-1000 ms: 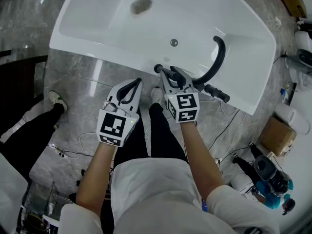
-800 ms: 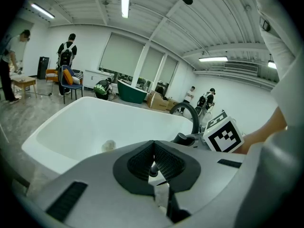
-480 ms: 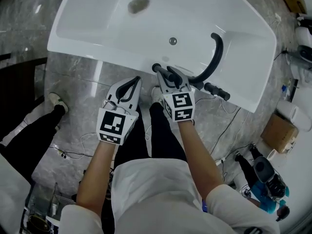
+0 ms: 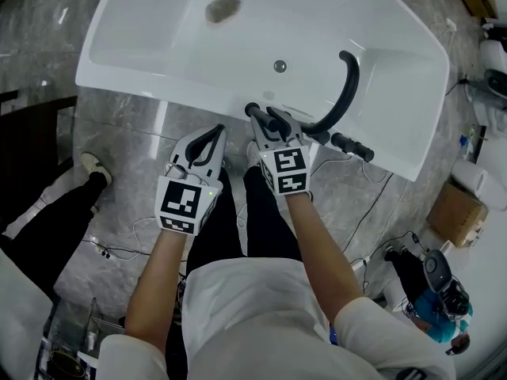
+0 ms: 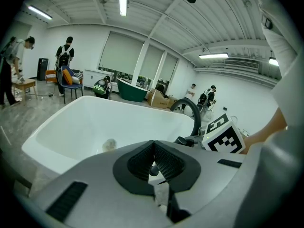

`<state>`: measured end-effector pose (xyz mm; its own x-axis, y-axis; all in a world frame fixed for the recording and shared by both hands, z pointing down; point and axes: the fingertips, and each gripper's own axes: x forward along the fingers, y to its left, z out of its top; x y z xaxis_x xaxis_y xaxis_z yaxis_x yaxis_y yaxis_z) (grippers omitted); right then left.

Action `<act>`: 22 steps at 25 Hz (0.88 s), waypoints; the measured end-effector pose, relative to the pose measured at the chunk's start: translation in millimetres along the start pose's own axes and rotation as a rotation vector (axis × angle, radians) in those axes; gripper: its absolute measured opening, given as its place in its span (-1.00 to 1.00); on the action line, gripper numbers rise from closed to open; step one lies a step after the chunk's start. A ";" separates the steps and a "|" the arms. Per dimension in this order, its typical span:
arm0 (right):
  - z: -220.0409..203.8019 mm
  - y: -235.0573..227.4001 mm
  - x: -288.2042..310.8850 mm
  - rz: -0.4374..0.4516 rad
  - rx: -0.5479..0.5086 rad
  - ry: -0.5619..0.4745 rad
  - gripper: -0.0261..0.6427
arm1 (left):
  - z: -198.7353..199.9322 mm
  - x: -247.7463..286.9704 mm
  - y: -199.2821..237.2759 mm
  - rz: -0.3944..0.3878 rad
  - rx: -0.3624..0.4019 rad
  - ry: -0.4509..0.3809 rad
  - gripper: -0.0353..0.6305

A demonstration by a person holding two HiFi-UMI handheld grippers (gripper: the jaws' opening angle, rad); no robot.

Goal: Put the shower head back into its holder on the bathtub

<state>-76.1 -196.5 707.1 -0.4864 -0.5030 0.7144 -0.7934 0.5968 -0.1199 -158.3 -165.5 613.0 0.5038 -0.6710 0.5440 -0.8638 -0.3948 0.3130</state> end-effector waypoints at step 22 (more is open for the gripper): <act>2.1 4.2 0.4 0.041 -0.023 0.000 -0.40 | -7.3 15.1 -6.0 0.008 0.024 0.044 -0.86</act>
<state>-80.4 -195.5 705.4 -0.5181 -0.4777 0.7095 -0.7642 0.6311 -0.1331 -145.6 -168.6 625.0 0.4955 -0.6465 0.5801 -0.8673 -0.4044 0.2902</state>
